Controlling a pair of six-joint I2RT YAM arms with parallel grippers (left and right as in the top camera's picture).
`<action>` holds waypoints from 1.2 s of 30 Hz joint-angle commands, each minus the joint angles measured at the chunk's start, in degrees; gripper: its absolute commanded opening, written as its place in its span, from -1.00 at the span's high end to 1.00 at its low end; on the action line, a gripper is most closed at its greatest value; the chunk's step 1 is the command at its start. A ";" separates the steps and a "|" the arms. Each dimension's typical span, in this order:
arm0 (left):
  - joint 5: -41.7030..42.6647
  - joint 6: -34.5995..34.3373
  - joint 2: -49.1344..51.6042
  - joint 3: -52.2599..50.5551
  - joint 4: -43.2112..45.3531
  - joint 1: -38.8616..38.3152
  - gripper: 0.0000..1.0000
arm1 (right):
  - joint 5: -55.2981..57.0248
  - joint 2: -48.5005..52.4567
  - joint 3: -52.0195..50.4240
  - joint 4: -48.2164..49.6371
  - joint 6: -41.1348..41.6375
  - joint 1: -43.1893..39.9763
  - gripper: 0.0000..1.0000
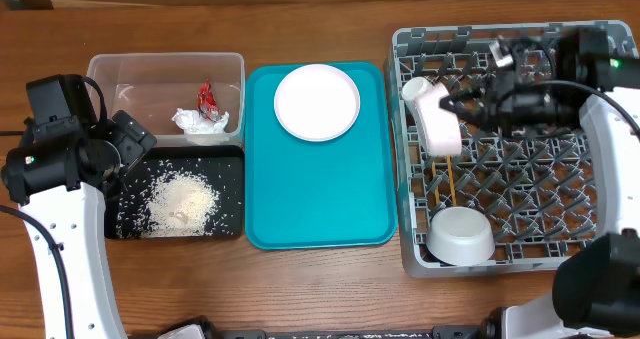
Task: Sort waste into correct bins and load items into the dishwasher
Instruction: 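Carry the pink bowl into the rack's middle and release it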
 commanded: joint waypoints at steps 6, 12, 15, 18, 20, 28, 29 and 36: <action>0.28 -0.70 0.31 0.85 0.02 -0.11 -1.00 | -16.61 0.26 -20.52 11.74 -7.21 -3.76 0.93; 0.28 -0.68 0.31 0.85 0.02 -0.11 -1.00 | -16.61 0.44 -25.53 16.55 -7.02 -3.76 0.92; 0.28 -0.68 0.31 0.85 0.02 -0.11 -1.00 | -14.12 0.44 -25.57 17.18 -7.02 -3.78 0.88; 0.28 -0.68 0.31 0.85 0.02 -0.11 -1.00 | -9.38 0.42 -25.57 17.18 -7.02 -4.28 0.73; 0.28 -0.68 0.31 0.85 0.02 -0.11 -1.00 | -6.73 0.42 -25.57 17.18 -7.02 -5.07 0.70; 0.28 -0.68 0.31 0.85 0.02 -0.11 -1.00 | 0.63 0.42 -25.57 16.28 -7.02 -10.25 0.52; 0.28 -0.68 0.31 0.85 0.02 -0.11 -1.00 | 1.03 0.42 -25.57 16.24 -7.02 -10.73 0.44; 0.28 -0.70 0.31 0.85 0.02 -0.11 -1.00 | 2.64 0.42 -24.72 14.99 -7.02 -14.88 -0.25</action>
